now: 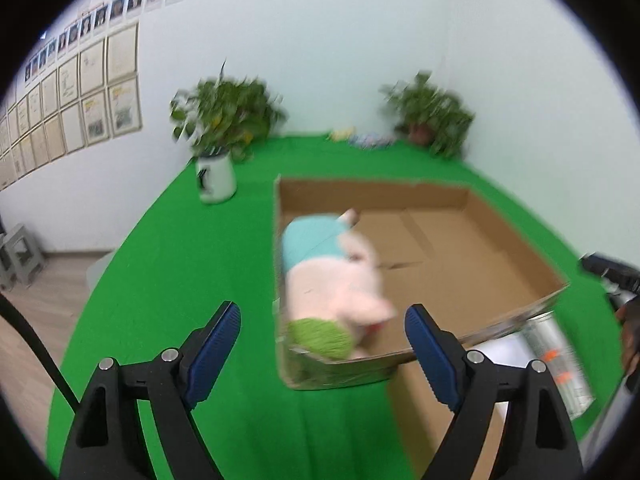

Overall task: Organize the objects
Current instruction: 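Grasp the long brown cardboard divider box with the right gripper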

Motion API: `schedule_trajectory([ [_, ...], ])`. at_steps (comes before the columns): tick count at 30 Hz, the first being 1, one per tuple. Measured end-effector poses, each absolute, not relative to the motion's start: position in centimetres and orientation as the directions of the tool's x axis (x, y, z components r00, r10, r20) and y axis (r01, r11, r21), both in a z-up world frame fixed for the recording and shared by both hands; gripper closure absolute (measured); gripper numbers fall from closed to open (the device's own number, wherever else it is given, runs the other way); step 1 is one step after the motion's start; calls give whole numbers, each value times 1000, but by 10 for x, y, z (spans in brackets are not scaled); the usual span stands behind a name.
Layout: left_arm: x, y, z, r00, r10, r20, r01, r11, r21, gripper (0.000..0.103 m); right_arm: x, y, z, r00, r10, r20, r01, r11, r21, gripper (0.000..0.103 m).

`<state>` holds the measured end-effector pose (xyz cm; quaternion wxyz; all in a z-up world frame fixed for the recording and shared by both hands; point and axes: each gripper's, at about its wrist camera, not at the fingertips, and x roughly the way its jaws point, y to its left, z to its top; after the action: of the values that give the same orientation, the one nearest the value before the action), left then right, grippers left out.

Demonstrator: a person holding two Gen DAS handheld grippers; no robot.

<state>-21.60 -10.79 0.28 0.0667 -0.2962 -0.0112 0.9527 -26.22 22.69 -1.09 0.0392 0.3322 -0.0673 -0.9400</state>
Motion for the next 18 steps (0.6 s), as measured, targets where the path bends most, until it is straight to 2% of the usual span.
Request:
schedule_trajectory([
  [2,-204,-98,9,-805,184,-564,-163,-983,-88,19,-246,209,-5,-765,-214,-607,113,-973,200,0],
  [5,-188,-89,0,-750,282,-599,-212,-959,-186,19,-220,179,-12,-699,-383,-604,228,-920,320,0],
  [6,-182,-86,-10,-705,348,-618,-240,-937,-254,19,-209,164,-18,-658,-442,-610,265,-894,362,0],
  [9,-171,-78,-37,-612,453,-648,-271,-890,-367,19,-181,125,-36,-566,-515,-644,315,-857,408,1],
  [13,-157,-72,-72,-530,523,-667,-273,-850,-450,20,-151,75,-61,-459,-538,-707,351,-841,412,1],
  [18,-158,-72,-88,-467,586,-663,-269,-808,-524,22,-123,37,-81,-415,-455,-788,376,-874,307,1],
])
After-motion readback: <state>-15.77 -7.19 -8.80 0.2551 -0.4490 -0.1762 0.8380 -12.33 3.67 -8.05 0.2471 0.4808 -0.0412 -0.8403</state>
